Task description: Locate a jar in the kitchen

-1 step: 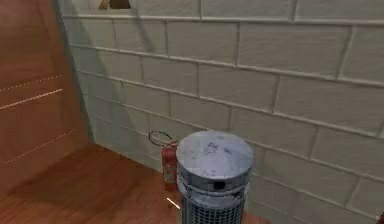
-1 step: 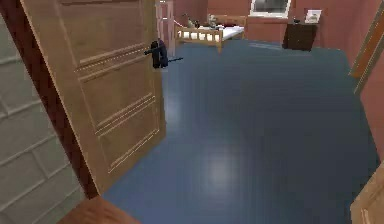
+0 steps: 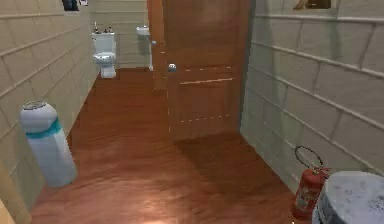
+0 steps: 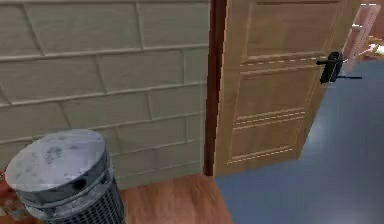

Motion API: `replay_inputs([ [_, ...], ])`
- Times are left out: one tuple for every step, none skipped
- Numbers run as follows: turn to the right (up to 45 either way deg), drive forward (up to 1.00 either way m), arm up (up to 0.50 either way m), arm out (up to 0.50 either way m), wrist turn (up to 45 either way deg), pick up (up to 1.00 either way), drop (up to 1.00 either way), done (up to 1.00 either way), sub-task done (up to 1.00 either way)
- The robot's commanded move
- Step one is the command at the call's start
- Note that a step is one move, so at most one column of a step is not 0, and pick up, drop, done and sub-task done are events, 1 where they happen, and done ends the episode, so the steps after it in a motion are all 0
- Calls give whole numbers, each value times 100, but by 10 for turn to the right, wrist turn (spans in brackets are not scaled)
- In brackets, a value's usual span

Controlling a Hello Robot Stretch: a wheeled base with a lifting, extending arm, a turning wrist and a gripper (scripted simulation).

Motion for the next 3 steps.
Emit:
replay_inputs([
  [-420,0,0,0,0,0,0,0,0],
  [0,60,0,0,0,0,0,0,0],
  [-330,0,0,0,0,0,0,0,0],
])
